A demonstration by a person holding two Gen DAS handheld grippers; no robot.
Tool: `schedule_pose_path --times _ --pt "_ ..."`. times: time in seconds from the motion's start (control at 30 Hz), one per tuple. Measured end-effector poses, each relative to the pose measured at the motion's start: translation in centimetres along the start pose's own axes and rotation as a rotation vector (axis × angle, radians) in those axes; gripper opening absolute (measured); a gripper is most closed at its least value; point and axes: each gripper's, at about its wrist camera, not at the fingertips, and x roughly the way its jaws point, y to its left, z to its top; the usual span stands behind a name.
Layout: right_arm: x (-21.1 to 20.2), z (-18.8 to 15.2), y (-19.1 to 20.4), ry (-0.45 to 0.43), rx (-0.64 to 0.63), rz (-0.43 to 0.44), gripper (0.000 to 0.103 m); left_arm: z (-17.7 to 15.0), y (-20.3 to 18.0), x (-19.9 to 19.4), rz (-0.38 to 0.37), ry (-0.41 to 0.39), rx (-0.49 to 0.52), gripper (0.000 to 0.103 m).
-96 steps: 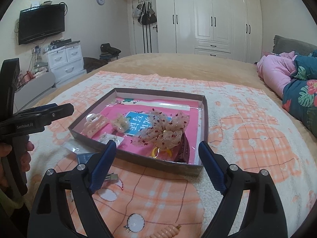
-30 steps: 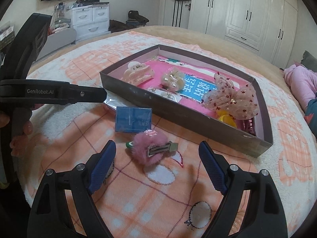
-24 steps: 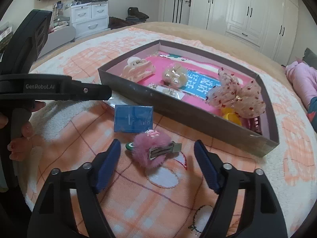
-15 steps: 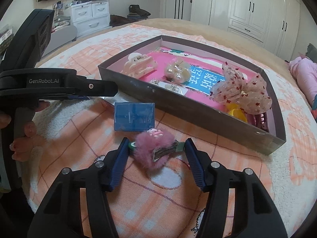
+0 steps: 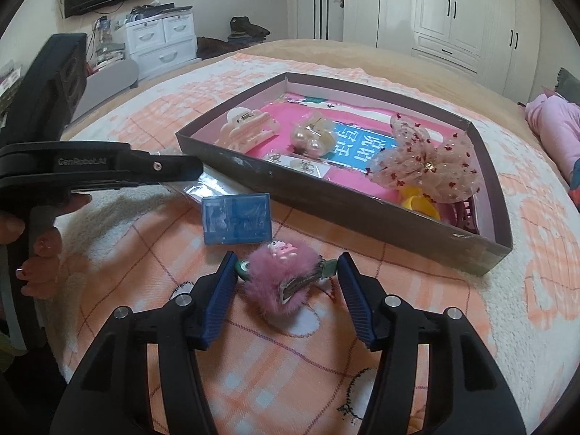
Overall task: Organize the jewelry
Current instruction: 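Grasp the pink fluffy clip with the right tool while the left tool grasps the clear bag, then carry the fluffy clip and clear bag into the tray and open both tools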
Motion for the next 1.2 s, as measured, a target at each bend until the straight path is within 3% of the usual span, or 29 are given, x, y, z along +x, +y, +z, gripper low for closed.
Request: schedule_pose_path --times 0.43,1.2 --pt "-1.5 -0.3 -0.6 -0.028 0.022 0.005 0.054 -0.4 -3.2 -4.2 0.042 -0.127 0.154 0.009" --pt "-6.1 0.4 -4.7 -0.148 0.086 -0.104 0.054 0.2 -7.5 -4.7 0.025 -0.18 0.225 0.009"
